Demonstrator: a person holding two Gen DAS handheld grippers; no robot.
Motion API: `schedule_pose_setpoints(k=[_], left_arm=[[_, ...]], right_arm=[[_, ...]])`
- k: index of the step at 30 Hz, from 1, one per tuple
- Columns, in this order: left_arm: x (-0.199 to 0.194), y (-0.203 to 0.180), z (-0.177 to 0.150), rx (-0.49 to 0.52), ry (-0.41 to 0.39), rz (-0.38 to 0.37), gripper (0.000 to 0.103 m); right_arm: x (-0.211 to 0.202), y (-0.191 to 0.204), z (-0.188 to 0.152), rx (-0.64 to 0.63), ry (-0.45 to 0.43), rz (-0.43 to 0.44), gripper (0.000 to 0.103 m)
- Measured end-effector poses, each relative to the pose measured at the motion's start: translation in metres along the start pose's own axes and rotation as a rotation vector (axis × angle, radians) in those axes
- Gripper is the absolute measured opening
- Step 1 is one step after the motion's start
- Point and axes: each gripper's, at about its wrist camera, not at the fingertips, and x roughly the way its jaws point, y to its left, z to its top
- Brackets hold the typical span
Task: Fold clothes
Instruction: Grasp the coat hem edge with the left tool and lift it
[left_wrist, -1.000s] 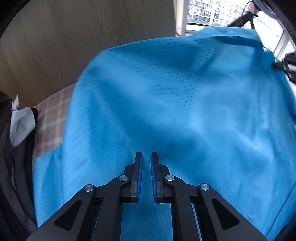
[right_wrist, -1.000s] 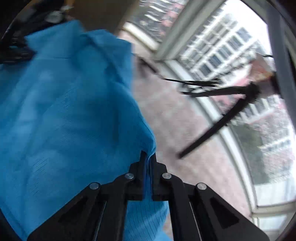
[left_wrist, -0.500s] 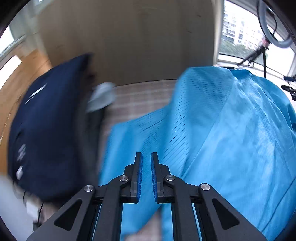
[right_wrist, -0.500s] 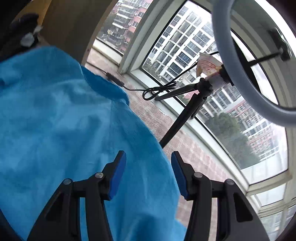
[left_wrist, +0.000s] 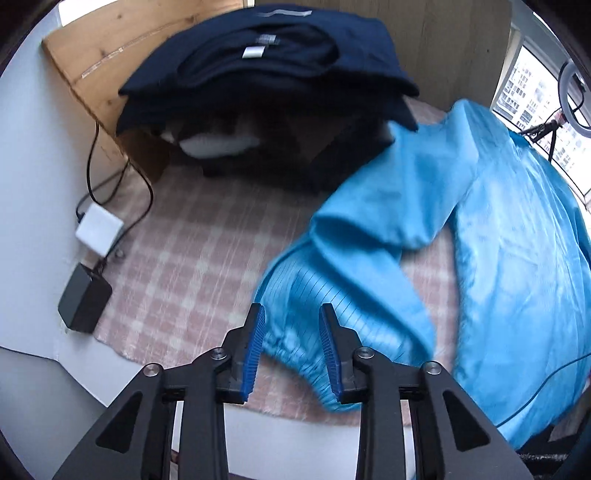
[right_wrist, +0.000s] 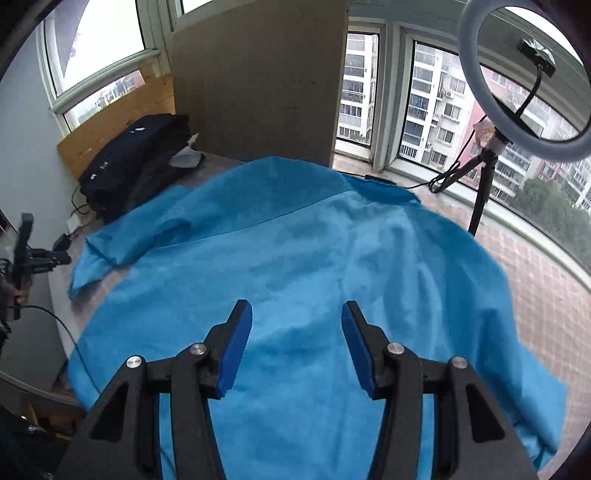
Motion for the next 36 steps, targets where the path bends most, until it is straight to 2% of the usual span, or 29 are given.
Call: schedule_pose_setpoints(k=[2, 5, 7, 9, 11, 12, 13, 15, 18, 21, 25, 28, 32, 34, 36], left_arm=[[0.011, 0.012, -0.007, -0.013, 0.008, -0.011, 0.033], [0.031, 0.027, -0.006, -0.027, 0.023, -0.058, 0.034], [0.044, 0.027, -0.003, 0.001, 0.030, -0.085, 0.034], [0.058, 0.020, -0.002, 0.043, 0.042, -0.076, 0.035], [0.060, 0.011, -0.002, 0.081, 0.007, -0.079, 0.034], [0.062, 0.007, -0.002, 0.091, 0.003, -0.095, 0.024], [0.062, 0.004, -0.002, 0.098, 0.000, -0.113, 0.000], [0.059, 0.001, -0.001, 0.106, -0.006, -0.157, 0.001], [0.032, 0.005, 0.004, 0.096, -0.052, -0.210, 0.000], [-0.025, 0.020, 0.013, 0.087, -0.165, -0.231, 0.000], [-0.105, 0.032, 0.020, 0.131, -0.325, -0.217, 0.000], [-0.148, 0.028, 0.016, 0.165, -0.390, -0.296, 0.000], [-0.185, 0.000, -0.001, 0.260, -0.448, -0.414, 0.001], [-0.199, -0.023, -0.015, 0.312, -0.445, -0.488, 0.001], [-0.205, -0.052, -0.030, 0.360, -0.408, -0.558, 0.001]], right_arm=[[-0.015, 0.022, -0.011, 0.040, -0.004, 0.022, 0.050], [-0.031, 0.043, -0.024, 0.087, -0.012, 0.021, 0.050], [-0.040, 0.054, -0.032, 0.118, -0.017, 0.017, 0.050], [-0.049, 0.065, -0.040, 0.150, -0.022, 0.013, 0.050], [-0.058, 0.076, -0.047, 0.181, -0.026, 0.009, 0.050], [-0.062, 0.081, -0.051, 0.197, -0.029, 0.007, 0.050], [-0.066, 0.087, -0.055, 0.212, -0.031, 0.005, 0.051], [-0.074, 0.097, -0.062, 0.244, -0.036, 0.000, 0.051], [-0.071, 0.102, -0.073, 0.291, -0.036, -0.019, 0.053], [-0.054, 0.109, -0.083, 0.308, -0.003, -0.025, 0.053], [-0.023, 0.125, -0.093, 0.317, 0.047, 0.007, 0.053], [0.004, 0.132, -0.097, 0.335, 0.097, 0.042, 0.053], [0.041, 0.133, -0.104, 0.345, 0.175, 0.053, 0.053], [0.055, 0.127, -0.106, 0.353, 0.201, 0.068, 0.053], [0.067, 0.117, -0.105, 0.369, 0.215, 0.082, 0.053]])
